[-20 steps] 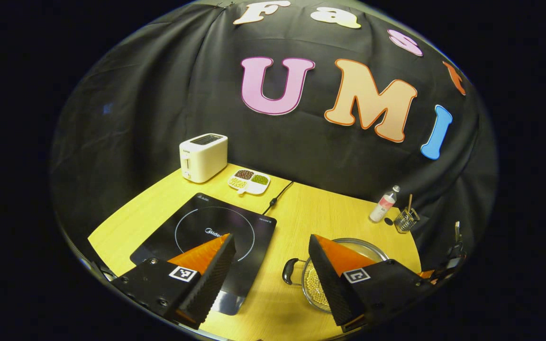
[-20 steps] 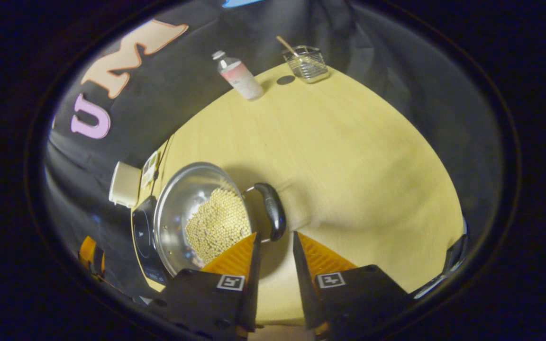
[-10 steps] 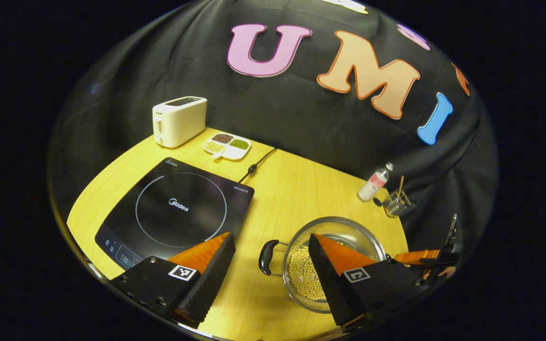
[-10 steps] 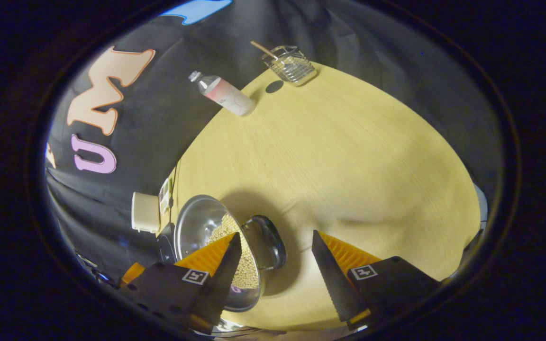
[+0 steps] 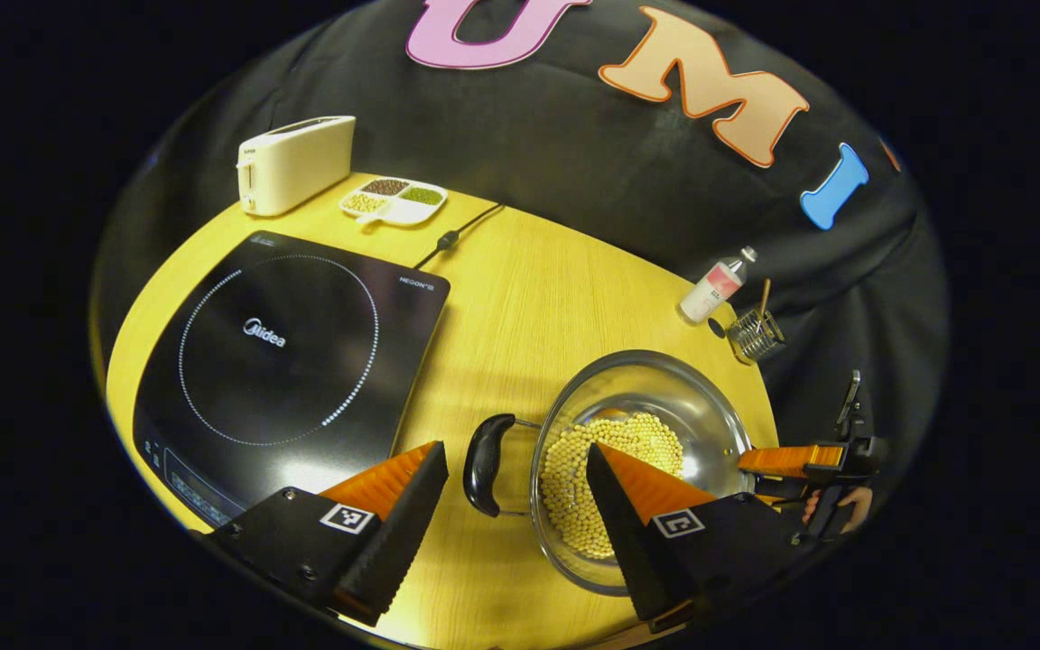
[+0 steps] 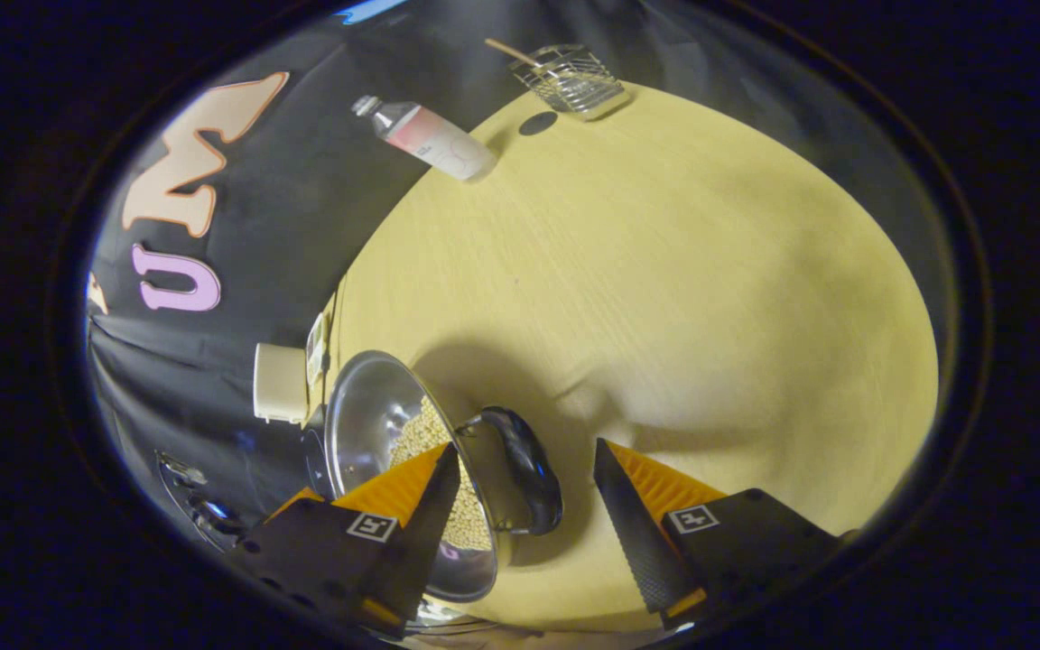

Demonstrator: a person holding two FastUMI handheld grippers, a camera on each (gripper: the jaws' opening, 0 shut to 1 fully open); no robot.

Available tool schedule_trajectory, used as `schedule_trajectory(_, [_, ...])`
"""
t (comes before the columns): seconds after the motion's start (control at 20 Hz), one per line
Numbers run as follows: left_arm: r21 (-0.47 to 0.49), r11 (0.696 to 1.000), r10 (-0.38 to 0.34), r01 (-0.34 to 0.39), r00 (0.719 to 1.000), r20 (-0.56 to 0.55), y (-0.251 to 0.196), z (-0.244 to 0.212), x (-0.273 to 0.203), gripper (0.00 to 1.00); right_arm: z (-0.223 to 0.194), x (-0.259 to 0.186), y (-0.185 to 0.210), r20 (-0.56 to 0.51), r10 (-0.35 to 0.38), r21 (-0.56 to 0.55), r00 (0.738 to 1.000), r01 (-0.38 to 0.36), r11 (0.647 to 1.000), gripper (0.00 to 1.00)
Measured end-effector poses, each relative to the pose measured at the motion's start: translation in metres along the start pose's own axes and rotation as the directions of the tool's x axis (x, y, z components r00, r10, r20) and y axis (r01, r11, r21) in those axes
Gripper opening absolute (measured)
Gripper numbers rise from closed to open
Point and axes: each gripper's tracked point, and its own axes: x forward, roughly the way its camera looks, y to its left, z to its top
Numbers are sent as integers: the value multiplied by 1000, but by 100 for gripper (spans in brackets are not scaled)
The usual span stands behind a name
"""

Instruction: First push the handle of the pot to place it horizontally, then grasp the pot with both hands and set it on the induction cooktop.

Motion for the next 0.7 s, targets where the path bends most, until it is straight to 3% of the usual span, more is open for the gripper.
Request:
schedule_trajectory(0.15, [-26,1000,-5,3,998,-55,1,-10,12,96,-7,5,2,-20,3,-20,1000,-3,1000,82])
schedule_trajectory(0.2, [-32,999,-5,3,998,-68,1,-12,14,96,-9,6,4,-27,6,-22,1000,-6,1000,72])
schedule_trajectory(0.25, [-39,999,-4,1,997,-79,2,-14,18,96,-11,8,5,-40,11,-25,999,-12,1000,78])
schedule_trajectory(0.5, [-71,997,-28,20,993,-115,-3,-22,30,92,-25,17,5,-85,-3,-83,996,-4,997,79])
schedule_trajectory(0.65, [-57,998,3,-12,989,-151,3,-29,36,87,-35,21,6,-105,-21,-146,994,5,989,78])
schedule_trajectory(0.7, [-51,998,14,-22,988,-155,5,-30,37,83,-36,24,5,-102,-33,-165,994,15,986,67])
